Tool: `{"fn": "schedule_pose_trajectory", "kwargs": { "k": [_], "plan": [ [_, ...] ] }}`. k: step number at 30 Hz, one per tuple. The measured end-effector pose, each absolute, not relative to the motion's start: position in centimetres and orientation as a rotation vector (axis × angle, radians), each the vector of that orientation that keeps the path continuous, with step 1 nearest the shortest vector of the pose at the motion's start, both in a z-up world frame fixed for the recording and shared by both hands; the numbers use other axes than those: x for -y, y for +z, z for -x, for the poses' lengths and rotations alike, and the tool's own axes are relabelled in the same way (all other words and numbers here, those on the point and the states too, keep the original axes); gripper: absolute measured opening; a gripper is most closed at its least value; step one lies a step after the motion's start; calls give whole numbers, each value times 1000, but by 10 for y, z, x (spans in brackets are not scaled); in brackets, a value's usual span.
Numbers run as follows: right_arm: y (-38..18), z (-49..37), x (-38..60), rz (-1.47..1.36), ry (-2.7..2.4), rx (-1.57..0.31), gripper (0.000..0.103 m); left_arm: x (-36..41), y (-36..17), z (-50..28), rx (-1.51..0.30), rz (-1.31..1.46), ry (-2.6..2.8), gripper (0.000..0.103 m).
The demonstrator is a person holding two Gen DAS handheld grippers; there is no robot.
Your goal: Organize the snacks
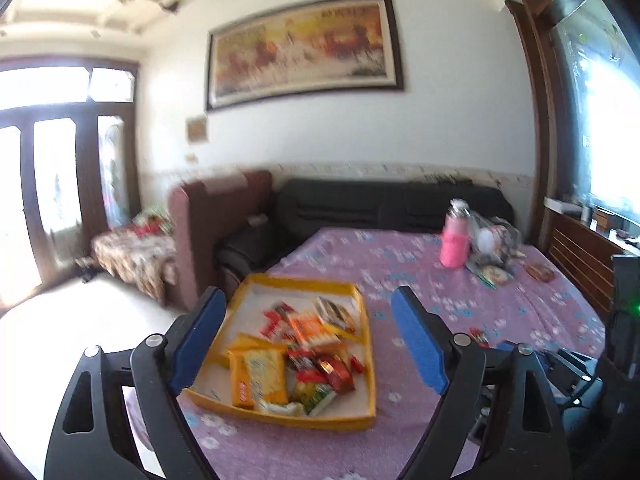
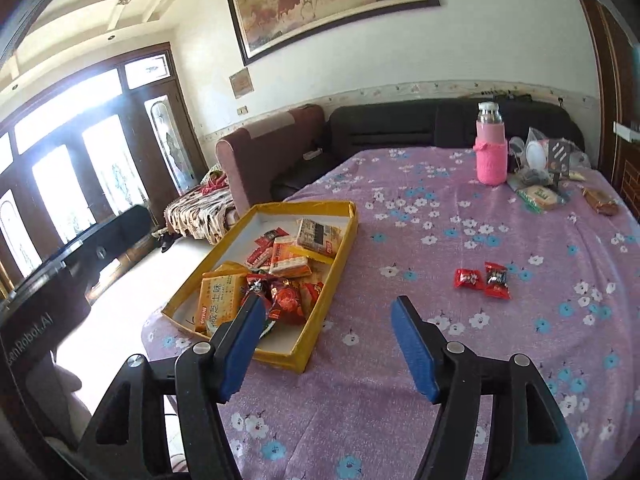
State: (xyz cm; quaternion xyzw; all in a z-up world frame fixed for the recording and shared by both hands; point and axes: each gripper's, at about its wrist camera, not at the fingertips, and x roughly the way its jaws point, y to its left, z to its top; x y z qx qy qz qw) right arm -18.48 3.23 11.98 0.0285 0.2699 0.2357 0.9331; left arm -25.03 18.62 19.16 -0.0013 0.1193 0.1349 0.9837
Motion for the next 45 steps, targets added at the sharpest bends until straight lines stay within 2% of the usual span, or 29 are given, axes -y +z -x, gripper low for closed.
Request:
{"fn": "schedule_pose_trajectory", "kwargs": {
  "k": [2, 3, 6, 12, 21, 45],
  "plan": [
    [125, 197, -33, -44, 472, -500, 72, -182, 195, 264, -176, -32, 322, 100],
    [127, 200, -34, -37, 471, -485, 75, -180, 196, 268, -160, -42, 333, 103],
    [131, 210, -41, -7, 476, -452, 80, -181, 198, 271, -163, -28, 301, 103],
    [125, 214, -53, 32, 492, -458, 85, -194, 183, 254, -286, 36, 256, 103],
    [107, 205, -58, 46, 493, -532, 85, -208, 154, 225, -447, 120, 211, 103],
    [65, 167, -88, 115, 513, -659, 85, -228, 107, 175, -630, 186, 180, 103]
  ]
}}
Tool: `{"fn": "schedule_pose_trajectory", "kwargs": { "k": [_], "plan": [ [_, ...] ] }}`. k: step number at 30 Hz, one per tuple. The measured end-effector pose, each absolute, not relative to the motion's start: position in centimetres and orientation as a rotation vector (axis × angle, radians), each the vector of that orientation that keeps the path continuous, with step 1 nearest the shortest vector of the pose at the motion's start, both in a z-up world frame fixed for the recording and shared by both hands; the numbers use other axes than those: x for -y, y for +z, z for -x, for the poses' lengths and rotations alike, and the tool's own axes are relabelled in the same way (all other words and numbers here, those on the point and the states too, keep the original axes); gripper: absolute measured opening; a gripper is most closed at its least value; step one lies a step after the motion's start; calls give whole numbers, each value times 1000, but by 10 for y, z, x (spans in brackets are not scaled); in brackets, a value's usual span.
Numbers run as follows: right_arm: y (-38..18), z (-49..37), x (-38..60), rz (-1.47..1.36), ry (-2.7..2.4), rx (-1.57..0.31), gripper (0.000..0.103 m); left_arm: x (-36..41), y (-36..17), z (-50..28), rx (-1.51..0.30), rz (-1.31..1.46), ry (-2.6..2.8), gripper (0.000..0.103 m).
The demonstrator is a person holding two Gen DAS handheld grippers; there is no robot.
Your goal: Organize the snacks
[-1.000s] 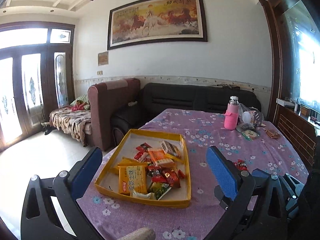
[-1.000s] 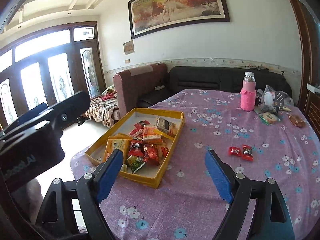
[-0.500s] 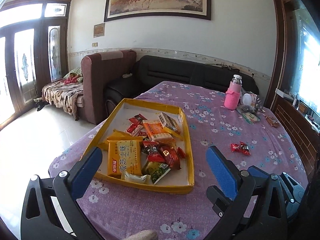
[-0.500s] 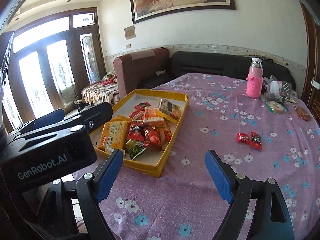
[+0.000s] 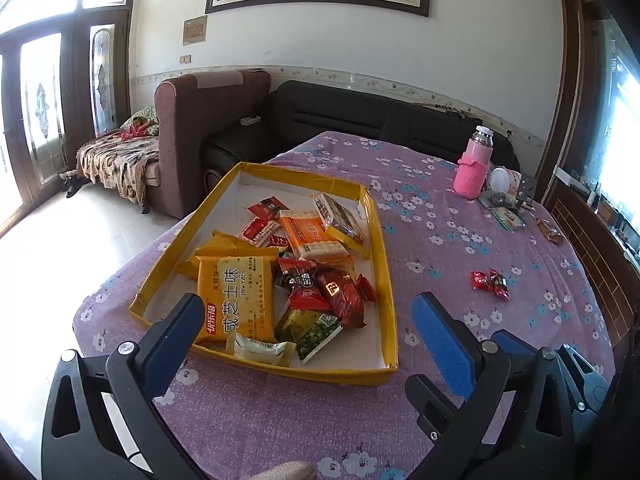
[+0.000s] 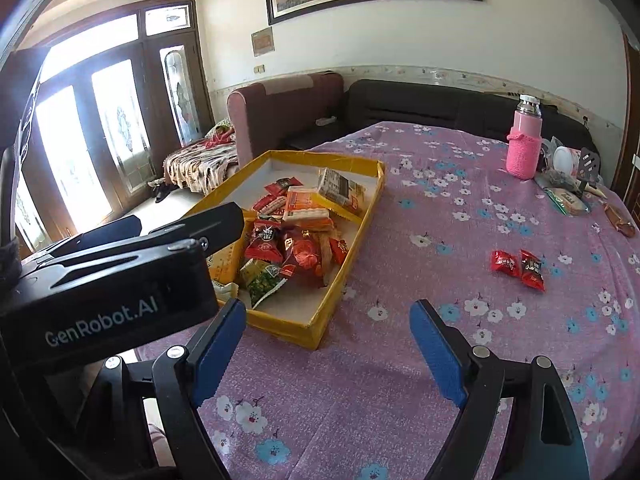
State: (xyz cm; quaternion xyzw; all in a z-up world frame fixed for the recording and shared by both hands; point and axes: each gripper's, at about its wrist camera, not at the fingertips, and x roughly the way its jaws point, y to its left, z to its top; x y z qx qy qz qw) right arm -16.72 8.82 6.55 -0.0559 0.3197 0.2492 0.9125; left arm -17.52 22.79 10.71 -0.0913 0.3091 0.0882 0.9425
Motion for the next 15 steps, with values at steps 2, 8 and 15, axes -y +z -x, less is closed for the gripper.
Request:
{"fn": "schedule_pose_trajectory", "kwargs": {
  "k": [2, 8, 15],
  "plan": [
    [64, 165, -88, 115, 514, -663, 85, -228, 105, 174, -637, 188, 183, 103],
    [58, 162, -90, 121, 513, -684, 85, -229, 102, 170, -652, 188, 184, 103],
    [56, 161, -92, 130, 513, -693, 85, -231, 98, 166, -670, 211, 176, 103]
  ]
}}
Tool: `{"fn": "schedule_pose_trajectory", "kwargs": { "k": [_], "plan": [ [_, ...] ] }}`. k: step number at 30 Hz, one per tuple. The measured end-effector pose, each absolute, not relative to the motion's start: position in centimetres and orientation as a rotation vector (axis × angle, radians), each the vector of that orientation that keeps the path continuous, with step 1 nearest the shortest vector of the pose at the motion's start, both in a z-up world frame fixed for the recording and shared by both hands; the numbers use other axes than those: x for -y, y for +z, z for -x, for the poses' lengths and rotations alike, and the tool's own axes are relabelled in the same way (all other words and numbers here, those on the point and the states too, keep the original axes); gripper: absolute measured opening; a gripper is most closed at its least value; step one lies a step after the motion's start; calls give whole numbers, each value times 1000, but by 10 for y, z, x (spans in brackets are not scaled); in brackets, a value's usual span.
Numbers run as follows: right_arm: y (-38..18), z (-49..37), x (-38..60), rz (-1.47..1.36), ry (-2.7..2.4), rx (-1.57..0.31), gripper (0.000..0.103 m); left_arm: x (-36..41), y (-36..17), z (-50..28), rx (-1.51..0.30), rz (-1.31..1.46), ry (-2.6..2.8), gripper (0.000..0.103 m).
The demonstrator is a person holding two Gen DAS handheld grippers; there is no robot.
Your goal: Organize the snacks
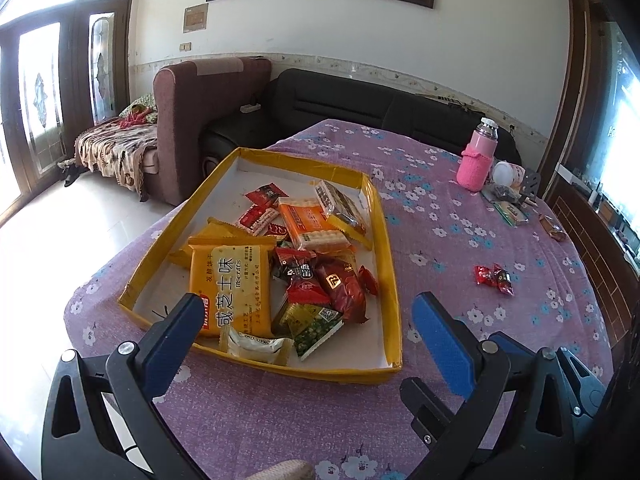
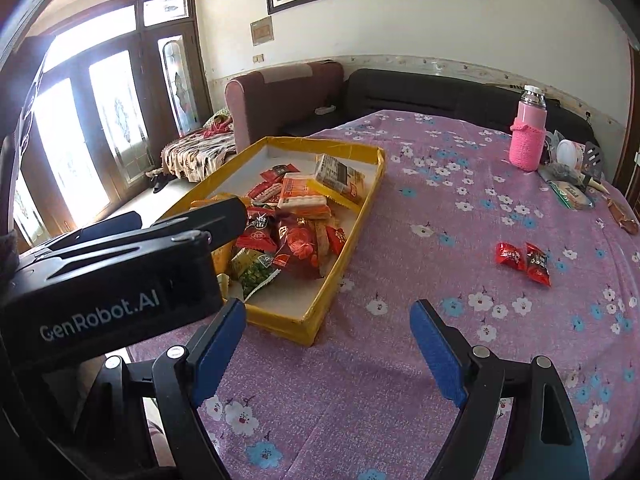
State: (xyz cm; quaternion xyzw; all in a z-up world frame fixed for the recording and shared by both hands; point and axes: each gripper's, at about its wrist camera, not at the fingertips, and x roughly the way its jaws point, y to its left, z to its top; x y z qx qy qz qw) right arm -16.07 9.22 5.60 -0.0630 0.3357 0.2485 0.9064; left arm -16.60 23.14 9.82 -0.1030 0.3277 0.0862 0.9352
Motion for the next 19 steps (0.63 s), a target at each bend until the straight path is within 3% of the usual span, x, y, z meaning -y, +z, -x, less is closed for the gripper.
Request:
{"fn": "schedule_pose_trajectory", "kwargs": {
  "k": [19],
  "plan": [
    [51, 161, -96, 140, 526, -709, 85, -233, 95, 165, -692, 233, 160, 103]
  ]
}}
